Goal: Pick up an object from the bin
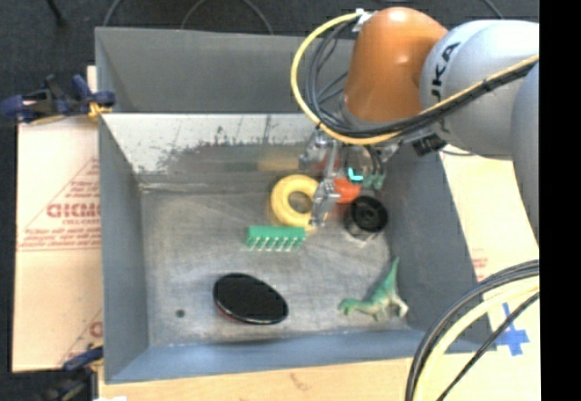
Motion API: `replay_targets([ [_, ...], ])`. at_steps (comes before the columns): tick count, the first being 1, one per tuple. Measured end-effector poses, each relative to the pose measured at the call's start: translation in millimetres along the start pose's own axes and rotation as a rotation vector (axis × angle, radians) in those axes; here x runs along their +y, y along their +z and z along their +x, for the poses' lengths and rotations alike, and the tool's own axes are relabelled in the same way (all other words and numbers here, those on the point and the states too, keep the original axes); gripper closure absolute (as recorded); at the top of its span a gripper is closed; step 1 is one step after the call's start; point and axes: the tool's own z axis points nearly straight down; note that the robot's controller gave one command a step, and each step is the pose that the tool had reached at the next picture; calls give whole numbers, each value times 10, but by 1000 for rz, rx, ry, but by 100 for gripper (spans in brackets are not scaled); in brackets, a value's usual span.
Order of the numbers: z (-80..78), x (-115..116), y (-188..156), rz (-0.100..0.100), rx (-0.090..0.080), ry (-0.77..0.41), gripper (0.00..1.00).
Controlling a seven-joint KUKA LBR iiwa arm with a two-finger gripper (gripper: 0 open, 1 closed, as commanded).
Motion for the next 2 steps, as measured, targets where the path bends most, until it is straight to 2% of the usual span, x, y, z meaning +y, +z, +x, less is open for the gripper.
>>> replay_targets([
  [1, -18, 0, -39, 0, -7, 0, 0],
  [2, -4, -4, 389, 2, -10, -122, 0],
])
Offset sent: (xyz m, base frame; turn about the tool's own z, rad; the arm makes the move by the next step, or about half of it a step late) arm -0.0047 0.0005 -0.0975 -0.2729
